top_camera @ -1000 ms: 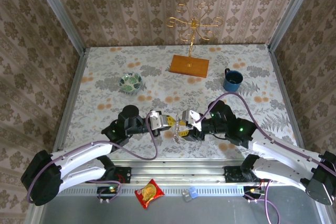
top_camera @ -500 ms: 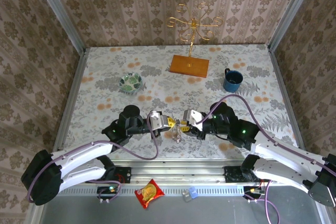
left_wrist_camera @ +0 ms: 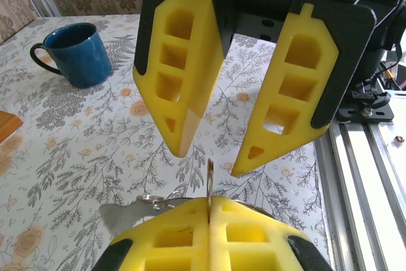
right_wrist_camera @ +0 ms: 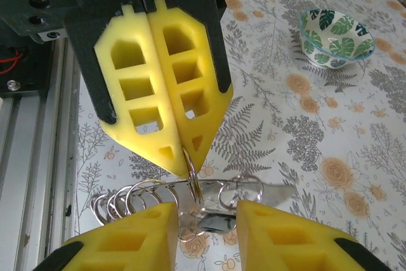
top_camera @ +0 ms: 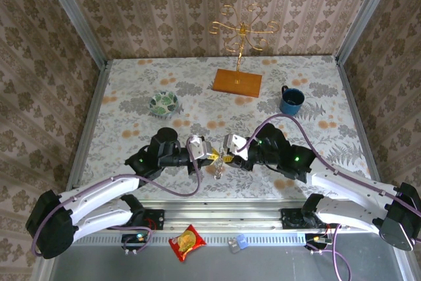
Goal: Put the keys on the keyring
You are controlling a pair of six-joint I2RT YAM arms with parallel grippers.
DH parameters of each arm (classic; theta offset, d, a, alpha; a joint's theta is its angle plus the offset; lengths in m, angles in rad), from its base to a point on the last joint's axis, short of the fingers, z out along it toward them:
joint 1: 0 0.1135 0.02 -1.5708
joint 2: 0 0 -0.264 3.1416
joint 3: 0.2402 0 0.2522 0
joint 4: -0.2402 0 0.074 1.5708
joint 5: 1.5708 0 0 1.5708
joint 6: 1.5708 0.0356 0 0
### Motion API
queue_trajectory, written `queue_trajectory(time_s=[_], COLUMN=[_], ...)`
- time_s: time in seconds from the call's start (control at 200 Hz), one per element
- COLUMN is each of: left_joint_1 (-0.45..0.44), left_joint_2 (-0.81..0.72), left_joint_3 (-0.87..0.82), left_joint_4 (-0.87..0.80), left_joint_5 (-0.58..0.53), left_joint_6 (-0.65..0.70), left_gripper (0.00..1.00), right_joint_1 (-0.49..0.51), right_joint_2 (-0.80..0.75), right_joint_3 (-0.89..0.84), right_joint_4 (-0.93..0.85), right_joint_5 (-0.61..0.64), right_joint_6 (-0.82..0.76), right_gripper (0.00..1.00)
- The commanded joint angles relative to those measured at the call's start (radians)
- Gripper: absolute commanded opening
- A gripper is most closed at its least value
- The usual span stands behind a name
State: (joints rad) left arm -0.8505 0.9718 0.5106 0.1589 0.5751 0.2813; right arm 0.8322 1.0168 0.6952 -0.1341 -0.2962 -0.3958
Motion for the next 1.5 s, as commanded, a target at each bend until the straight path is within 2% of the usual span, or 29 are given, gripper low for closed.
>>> queue_trajectory(time_s=[0.0, 0.265, 0.46, 0.52, 0.61, 0.7, 0.79, 1.09, 1.215, 1.37, 1.48, 1.495], left_joint_1=[-0.006, -0.010, -0.013, -0.012, -0.012, -0.006, -0.001, -0.002, -0.001, -0.001, -0.001, -0.001], left_joint_2=[-0.021, -0.009, -0.013, -0.014, -0.027, -0.045, -0.052, -0.049, -0.050, -0.051, -0.062, -0.064], left_joint_3=[0.023, 0.026, 0.026, 0.022, -0.009, -0.065, -0.112, -0.162, -0.165, -0.164, -0.167, -0.167], left_joint_4=[0.013, 0.009, 0.013, 0.024, 0.072, 0.173, 0.249, 0.335, 0.359, 0.367, 0.381, 0.381], left_joint_5=[0.039, 0.061, 0.062, 0.058, 0.040, 0.027, 0.021, 0.026, 0.037, 0.049, 0.041, 0.037], left_joint_6=[0.006, 0.030, 0.038, 0.037, 0.021, -0.018, -0.054, -0.095, -0.101, -0.102, -0.104, -0.104], left_gripper=[0.00, 0.00, 0.00, 0.00, 0.10, 0.15, 0.16, 0.19, 0.16, 0.00, 0.00, 0.00], right_joint_1=[0.004, 0.014, 0.015, 0.015, 0.014, 0.009, 0.006, 0.004, 0.004, 0.003, 0.003, 0.003], right_joint_2=[0.008, 0.029, 0.038, 0.037, 0.034, 0.030, 0.026, 0.050, 0.058, 0.057, 0.043, 0.039], right_joint_3=[0.033, 0.044, 0.053, 0.053, 0.045, 0.026, 0.009, -0.011, -0.011, -0.009, -0.017, -0.019], right_joint_4=[0.006, -0.007, -0.028, -0.030, -0.022, 0.008, 0.046, 0.125, 0.134, 0.123, 0.105, 0.105], right_joint_5=[-0.058, -0.086, -0.117, -0.136, -0.161, -0.175, -0.198, -0.233, -0.242, -0.245, -0.208, -0.196], right_joint_6=[-0.023, -0.031, -0.036, -0.034, -0.027, -0.013, 0.007, 0.051, 0.060, 0.054, 0.044, 0.044], right_gripper=[0.30, 0.16, 0.00, 0.00, 0.00, 0.00, 0.00, 0.00, 0.00, 0.00, 0.00, 0.03])
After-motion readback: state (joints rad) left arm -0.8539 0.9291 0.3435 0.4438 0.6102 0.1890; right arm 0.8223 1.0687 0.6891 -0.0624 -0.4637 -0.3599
